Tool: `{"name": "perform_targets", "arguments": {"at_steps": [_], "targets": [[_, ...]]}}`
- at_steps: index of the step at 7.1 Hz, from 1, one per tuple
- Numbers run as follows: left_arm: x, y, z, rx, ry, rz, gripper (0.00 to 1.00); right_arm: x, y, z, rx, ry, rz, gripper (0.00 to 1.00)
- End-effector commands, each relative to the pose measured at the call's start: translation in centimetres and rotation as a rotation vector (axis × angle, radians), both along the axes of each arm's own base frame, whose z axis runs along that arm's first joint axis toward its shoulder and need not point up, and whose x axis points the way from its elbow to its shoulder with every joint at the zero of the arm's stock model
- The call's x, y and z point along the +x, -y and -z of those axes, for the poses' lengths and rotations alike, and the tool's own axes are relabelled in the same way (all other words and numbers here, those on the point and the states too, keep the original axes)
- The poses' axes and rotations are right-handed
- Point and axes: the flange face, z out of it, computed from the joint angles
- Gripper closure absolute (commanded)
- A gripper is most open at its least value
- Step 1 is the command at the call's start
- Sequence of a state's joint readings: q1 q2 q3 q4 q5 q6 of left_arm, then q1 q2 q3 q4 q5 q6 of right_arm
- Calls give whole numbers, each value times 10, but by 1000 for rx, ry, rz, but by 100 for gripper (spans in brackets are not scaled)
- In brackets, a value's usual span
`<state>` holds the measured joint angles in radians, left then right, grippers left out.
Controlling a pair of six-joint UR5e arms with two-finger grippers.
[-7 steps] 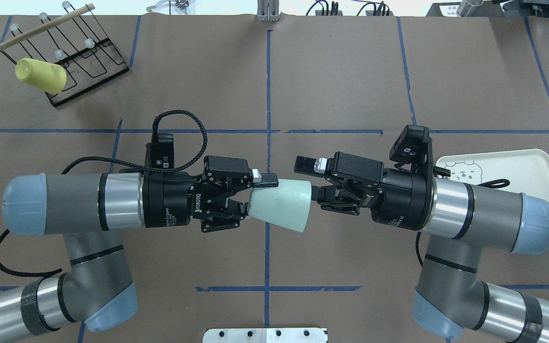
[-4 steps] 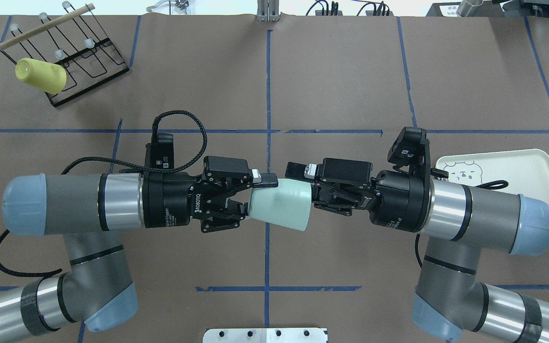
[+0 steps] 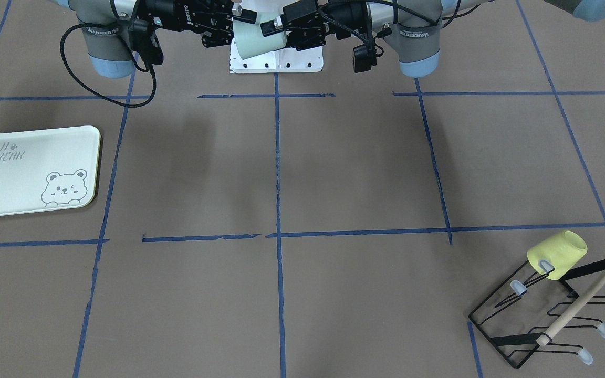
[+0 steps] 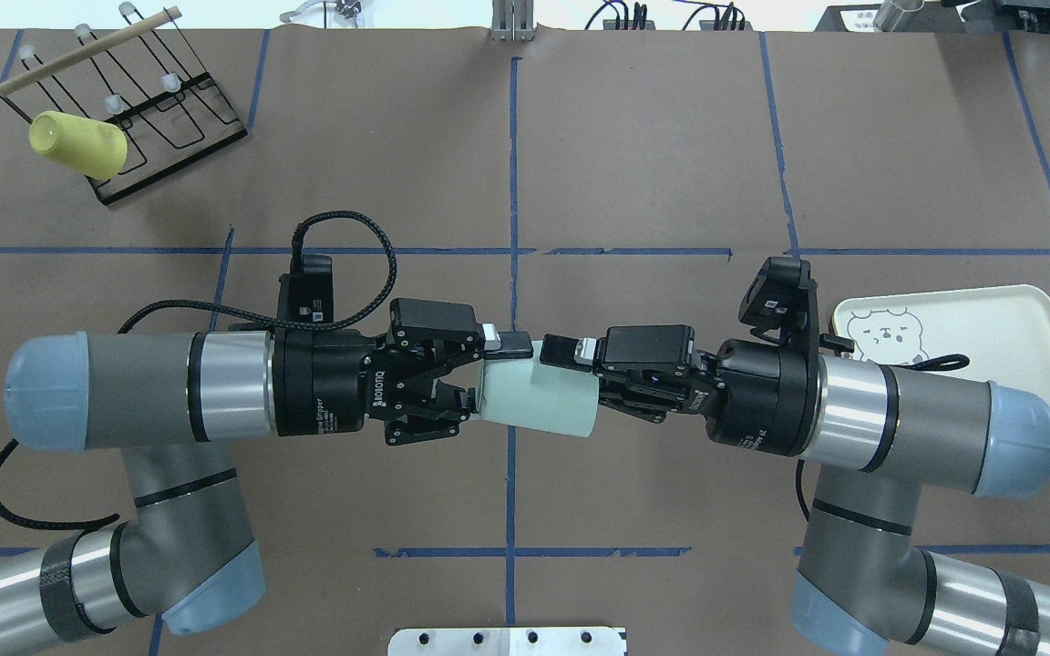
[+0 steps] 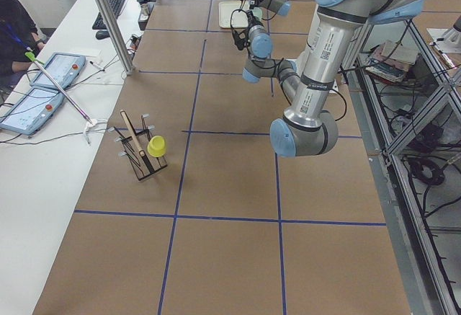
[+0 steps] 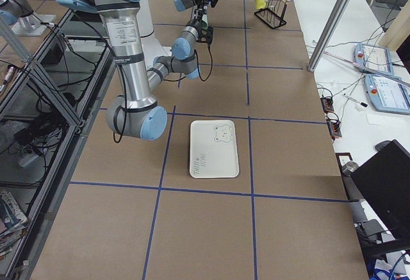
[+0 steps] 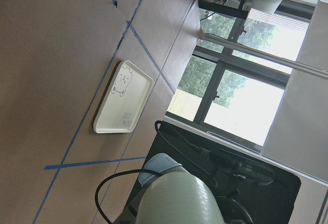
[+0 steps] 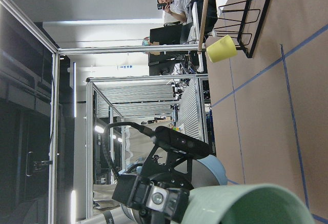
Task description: Left arm grabs green cup and hands to right arm on tray
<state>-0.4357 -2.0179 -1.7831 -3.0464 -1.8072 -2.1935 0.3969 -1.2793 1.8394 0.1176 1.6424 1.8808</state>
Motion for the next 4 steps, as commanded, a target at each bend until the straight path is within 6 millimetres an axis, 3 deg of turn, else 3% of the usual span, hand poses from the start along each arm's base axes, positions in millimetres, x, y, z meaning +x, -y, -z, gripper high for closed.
{"name": "perform_targets", "arguments": {"at_steps": [1, 2, 3, 4], "targets": [[0, 0, 0, 0, 0, 0, 68, -1, -2, -1, 1, 0, 6, 64], [0, 0, -1, -1, 2, 0, 45, -1, -3, -2, 0, -4, 7, 96], [1, 1, -2, -3, 8, 2, 0, -1, -2, -4, -2, -10, 7, 100], [2, 5, -4, -4, 17, 10, 0, -1, -2, -4, -1, -9, 7, 100]]}}
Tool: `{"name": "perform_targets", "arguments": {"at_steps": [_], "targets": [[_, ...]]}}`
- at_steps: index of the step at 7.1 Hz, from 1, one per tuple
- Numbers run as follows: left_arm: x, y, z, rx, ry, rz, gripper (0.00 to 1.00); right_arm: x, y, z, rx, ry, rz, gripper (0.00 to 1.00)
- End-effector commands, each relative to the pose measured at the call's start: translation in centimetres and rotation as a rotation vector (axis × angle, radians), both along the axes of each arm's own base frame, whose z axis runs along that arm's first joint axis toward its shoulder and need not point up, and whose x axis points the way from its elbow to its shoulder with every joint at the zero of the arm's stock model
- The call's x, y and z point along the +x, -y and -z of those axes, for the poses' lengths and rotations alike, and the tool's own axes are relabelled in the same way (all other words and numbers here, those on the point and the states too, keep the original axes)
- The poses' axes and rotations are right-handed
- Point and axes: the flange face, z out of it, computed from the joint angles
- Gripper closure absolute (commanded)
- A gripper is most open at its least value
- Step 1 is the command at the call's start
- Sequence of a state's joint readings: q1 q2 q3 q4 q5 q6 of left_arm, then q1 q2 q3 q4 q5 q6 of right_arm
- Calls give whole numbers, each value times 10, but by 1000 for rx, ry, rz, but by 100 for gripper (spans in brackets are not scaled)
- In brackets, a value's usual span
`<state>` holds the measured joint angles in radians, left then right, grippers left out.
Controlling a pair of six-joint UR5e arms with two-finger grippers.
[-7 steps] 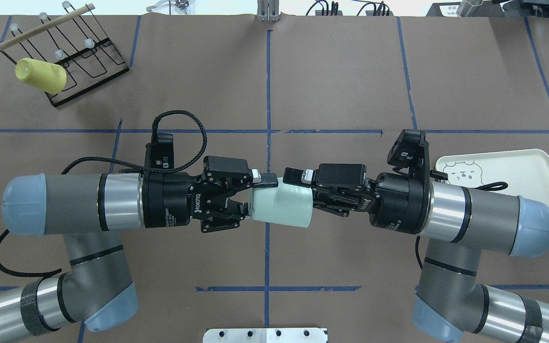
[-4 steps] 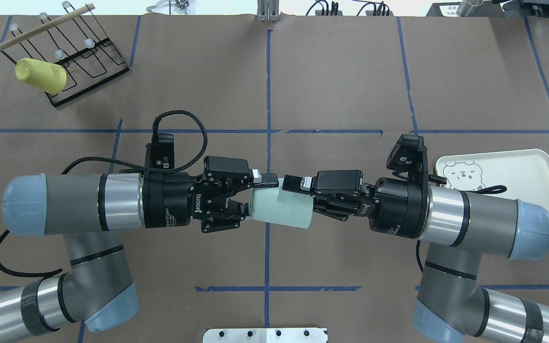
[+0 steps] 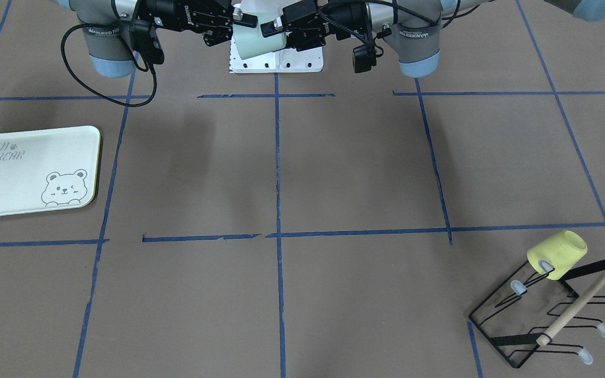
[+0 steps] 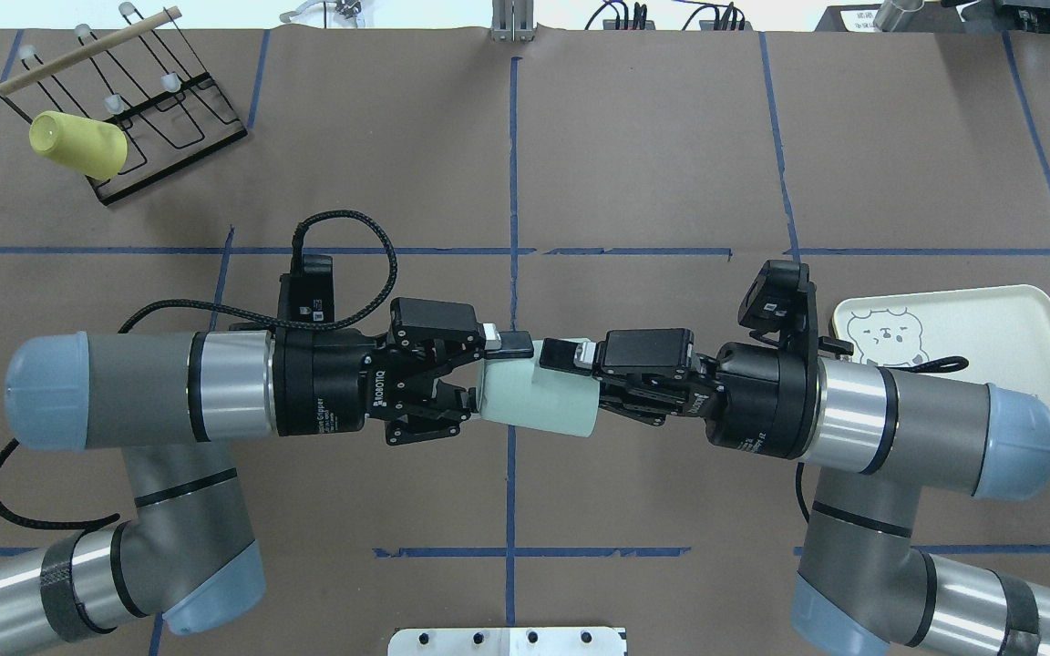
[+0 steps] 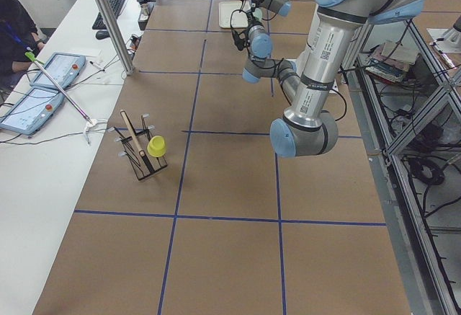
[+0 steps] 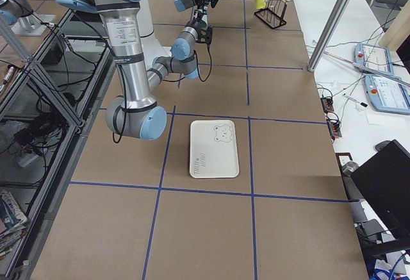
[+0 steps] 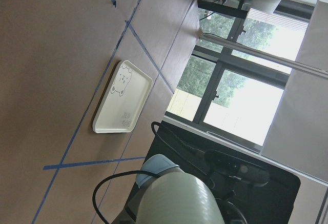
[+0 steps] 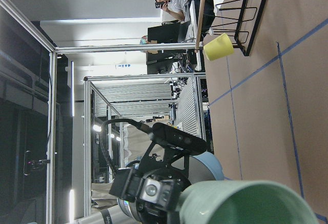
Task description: Left arm grabs green cup and hands to right arm on tray
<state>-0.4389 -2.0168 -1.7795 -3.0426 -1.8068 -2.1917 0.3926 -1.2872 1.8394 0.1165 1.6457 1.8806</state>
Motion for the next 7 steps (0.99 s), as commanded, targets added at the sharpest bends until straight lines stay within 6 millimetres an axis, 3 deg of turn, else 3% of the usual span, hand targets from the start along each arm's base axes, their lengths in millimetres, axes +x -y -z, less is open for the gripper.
{"name": "perform_targets", "arguments": {"at_steps": [1, 2, 4, 5, 6, 7], "targets": [[1, 10, -5, -5, 19, 19, 0, 0, -1, 1, 1, 3, 2, 100], [-3, 20, -7, -12, 30, 38, 0, 1, 0, 1, 2, 4, 0, 100], [-14, 72, -22, -59, 110, 130, 0, 1, 1, -2, -4, -6, -5, 100], [-13, 100, -30, -103, 208, 174, 0, 1, 11, -7, -27, -64, -27, 100], [-13, 122, -41, -108, 356, 204, 0, 2, 35, -9, -49, -184, -85, 100], [-15, 147, -57, 2, 579, 219, 0, -13, 44, -21, -6, -344, -138, 100]]}}
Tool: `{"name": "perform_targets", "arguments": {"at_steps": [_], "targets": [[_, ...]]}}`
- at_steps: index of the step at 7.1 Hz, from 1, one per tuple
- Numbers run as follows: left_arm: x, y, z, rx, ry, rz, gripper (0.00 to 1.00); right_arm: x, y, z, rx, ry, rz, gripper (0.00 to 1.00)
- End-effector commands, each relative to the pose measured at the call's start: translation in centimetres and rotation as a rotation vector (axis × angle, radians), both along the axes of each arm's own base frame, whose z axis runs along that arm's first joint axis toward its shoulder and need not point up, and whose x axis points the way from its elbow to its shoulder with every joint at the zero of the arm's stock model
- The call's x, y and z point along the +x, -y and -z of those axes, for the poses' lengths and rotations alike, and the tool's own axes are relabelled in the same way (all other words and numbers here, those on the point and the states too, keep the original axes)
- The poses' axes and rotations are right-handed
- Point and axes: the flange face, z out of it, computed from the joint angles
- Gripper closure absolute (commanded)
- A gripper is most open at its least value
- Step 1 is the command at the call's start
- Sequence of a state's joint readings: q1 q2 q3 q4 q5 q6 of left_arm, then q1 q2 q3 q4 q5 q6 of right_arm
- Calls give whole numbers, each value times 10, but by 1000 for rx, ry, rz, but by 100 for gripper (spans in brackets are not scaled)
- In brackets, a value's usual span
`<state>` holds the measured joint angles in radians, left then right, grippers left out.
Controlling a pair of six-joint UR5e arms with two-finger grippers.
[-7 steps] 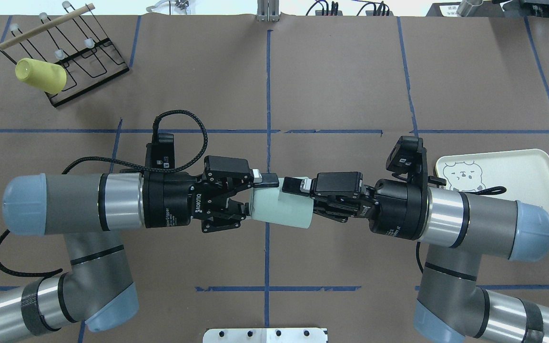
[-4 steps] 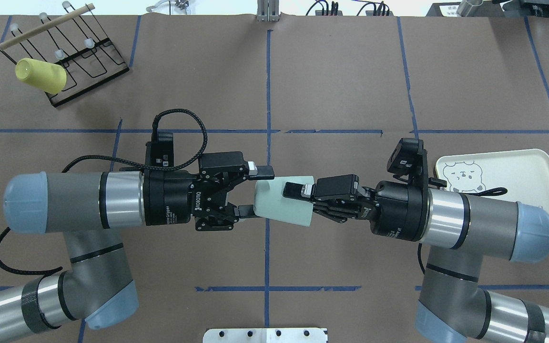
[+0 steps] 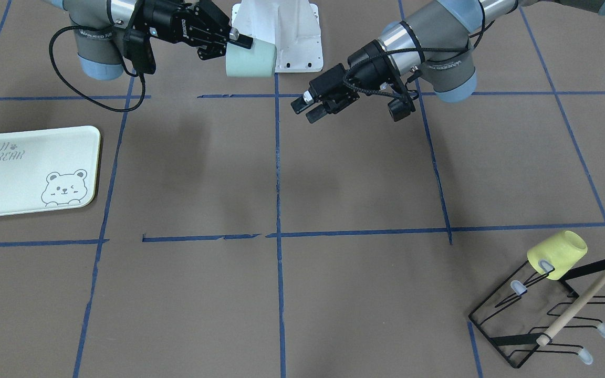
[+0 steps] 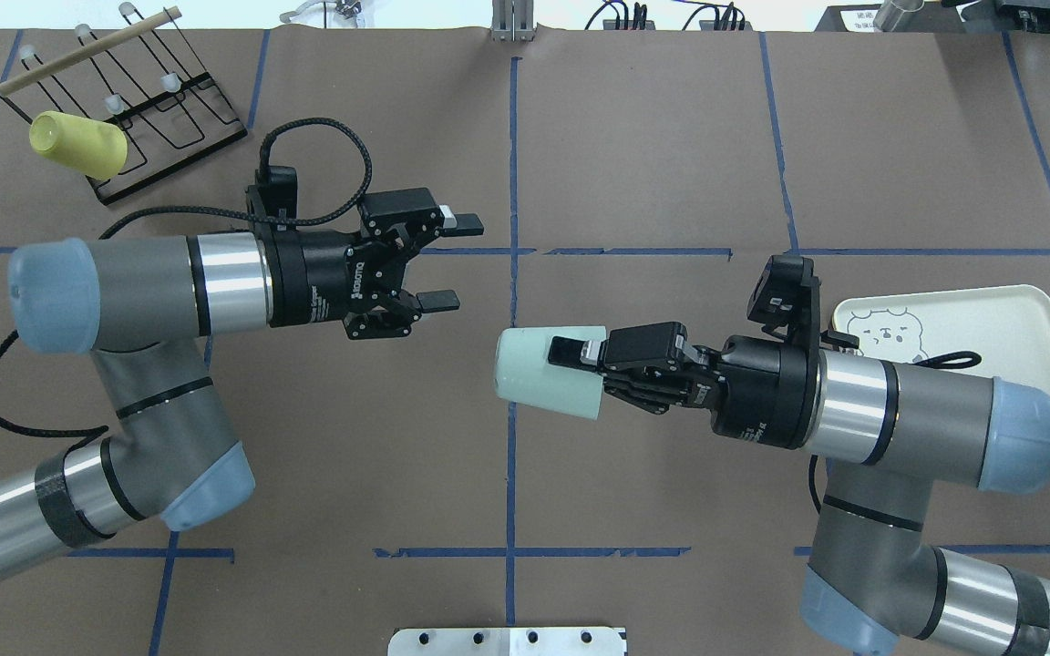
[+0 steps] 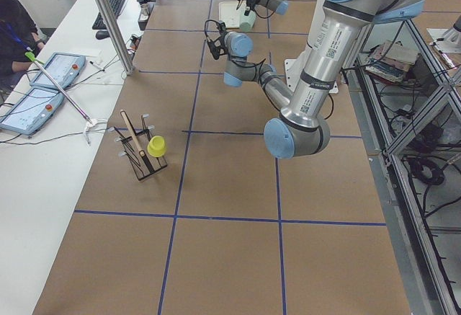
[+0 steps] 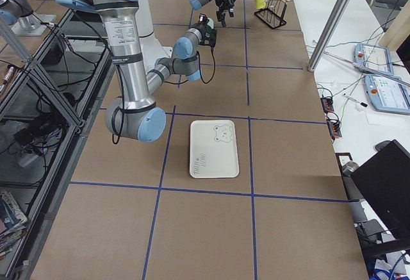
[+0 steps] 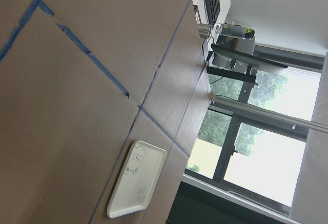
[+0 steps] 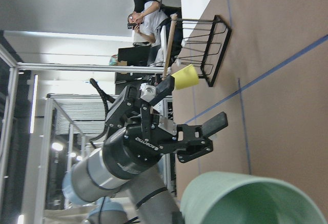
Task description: Left arm grabs green cup and hands to right arm on tray
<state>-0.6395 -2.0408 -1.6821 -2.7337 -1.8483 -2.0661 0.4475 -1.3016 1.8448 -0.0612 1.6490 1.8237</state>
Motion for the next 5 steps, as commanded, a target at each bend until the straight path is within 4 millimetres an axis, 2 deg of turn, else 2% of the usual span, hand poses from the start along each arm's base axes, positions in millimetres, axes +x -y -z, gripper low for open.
{"name": "perform_targets", "arguments": {"at_steps": [1, 2, 3, 4, 5], "targets": [[-14, 52, -35, 65, 386, -29, 0, -24, 25, -22, 28, -326, -76, 100], [-39, 75, -54, 95, 541, -90, 0, -29, 44, -33, 18, -500, -77, 100], [-71, 99, -69, 128, 666, -108, 0, -23, 69, -45, 6, -670, -57, 100], [-99, 102, -98, 198, 808, -152, 0, 1, 101, -65, 9, -849, -35, 100], [-122, 95, -125, 278, 926, -224, 0, 29, 126, -84, 40, -1007, 13, 100]]}}
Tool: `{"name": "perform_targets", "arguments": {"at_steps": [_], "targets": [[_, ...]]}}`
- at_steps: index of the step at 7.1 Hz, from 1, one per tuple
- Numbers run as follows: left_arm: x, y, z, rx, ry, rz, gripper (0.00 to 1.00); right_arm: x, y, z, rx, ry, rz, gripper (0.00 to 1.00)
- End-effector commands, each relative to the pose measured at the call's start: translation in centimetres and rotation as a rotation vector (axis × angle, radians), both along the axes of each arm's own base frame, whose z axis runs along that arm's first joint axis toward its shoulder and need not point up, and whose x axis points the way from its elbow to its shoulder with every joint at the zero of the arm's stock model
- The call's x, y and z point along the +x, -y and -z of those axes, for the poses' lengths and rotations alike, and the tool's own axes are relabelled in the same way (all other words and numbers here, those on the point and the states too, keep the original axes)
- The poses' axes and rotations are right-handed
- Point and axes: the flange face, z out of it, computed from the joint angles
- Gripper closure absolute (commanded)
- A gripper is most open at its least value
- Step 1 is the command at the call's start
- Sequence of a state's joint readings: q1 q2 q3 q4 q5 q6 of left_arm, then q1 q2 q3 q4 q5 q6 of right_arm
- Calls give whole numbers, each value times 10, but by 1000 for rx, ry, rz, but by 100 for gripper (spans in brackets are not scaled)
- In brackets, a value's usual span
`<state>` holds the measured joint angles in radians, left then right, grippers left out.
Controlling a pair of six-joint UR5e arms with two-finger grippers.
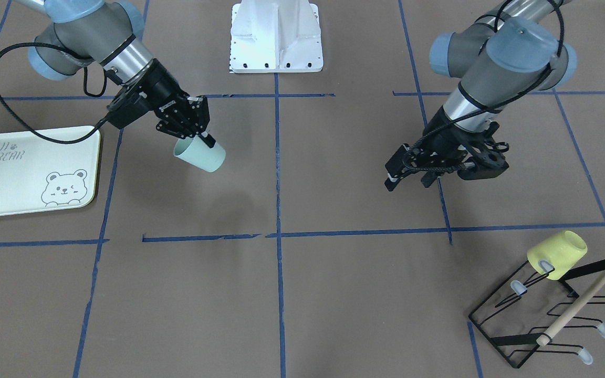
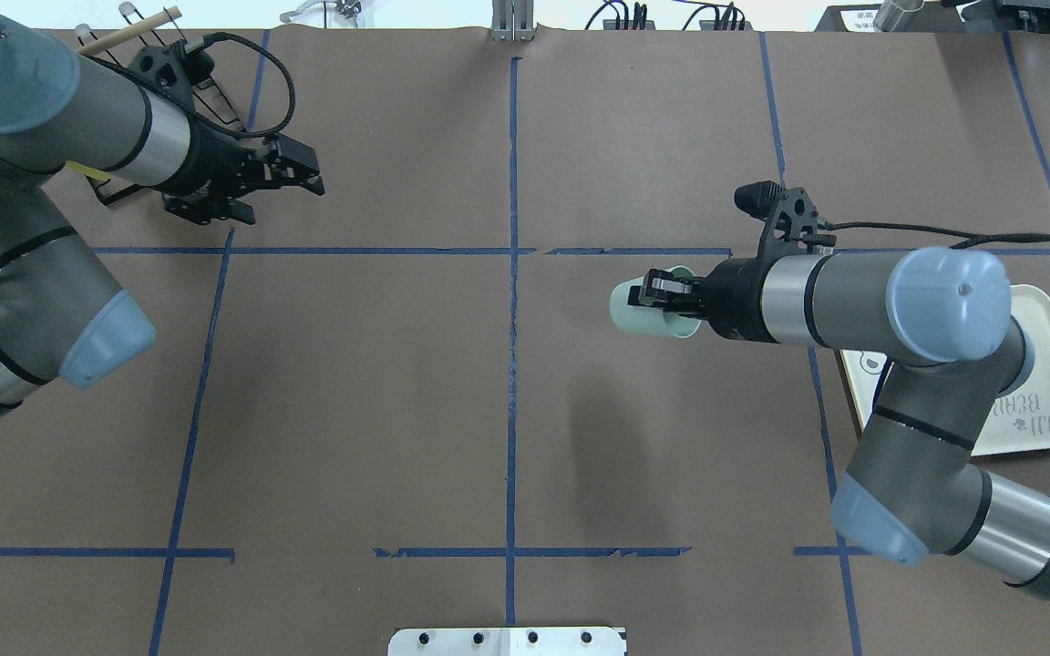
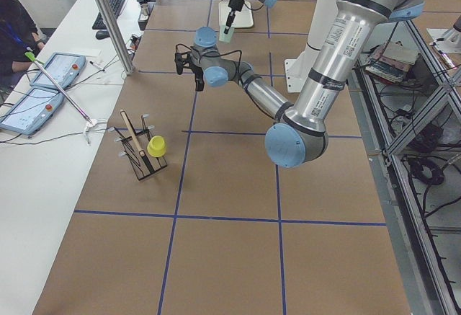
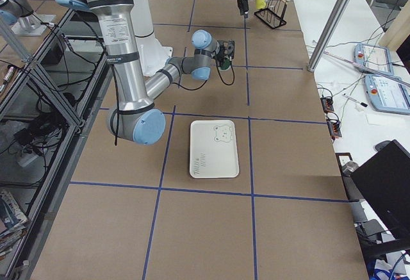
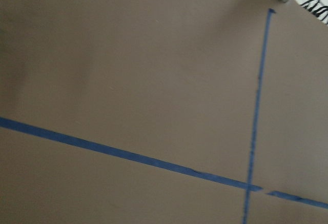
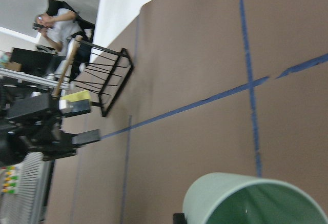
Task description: Left arm grabs green cup and hands to right arm on tray
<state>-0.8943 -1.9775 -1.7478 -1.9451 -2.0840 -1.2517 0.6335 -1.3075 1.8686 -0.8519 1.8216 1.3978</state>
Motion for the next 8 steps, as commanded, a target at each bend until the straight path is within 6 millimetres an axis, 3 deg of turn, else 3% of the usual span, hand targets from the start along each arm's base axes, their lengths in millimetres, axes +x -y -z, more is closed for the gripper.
{"name": "perform_targets", "arguments": {"at_steps": [1, 2, 3, 5, 7, 8], "targets": [[-65, -11, -67, 98, 250, -177, 0, 63, 43, -36, 9, -334, 114, 100], [-102, -13, -107, 143, 362, -311, 0, 104, 42, -40, 45, -466, 206, 100], [-147, -8, -135, 166, 430, -384, 0, 142, 40, -54, 102, -559, 270, 100], [-255, -14, -198, 183, 401, -451, 0, 218, 38, -122, 132, -623, 319, 100], [-323, -63, -268, 81, 322, -414, 0, 265, 26, -170, 143, -560, 329, 100], [-352, -90, -296, 86, 325, -429, 0, 272, 20, -200, 157, -549, 317, 100]]}}
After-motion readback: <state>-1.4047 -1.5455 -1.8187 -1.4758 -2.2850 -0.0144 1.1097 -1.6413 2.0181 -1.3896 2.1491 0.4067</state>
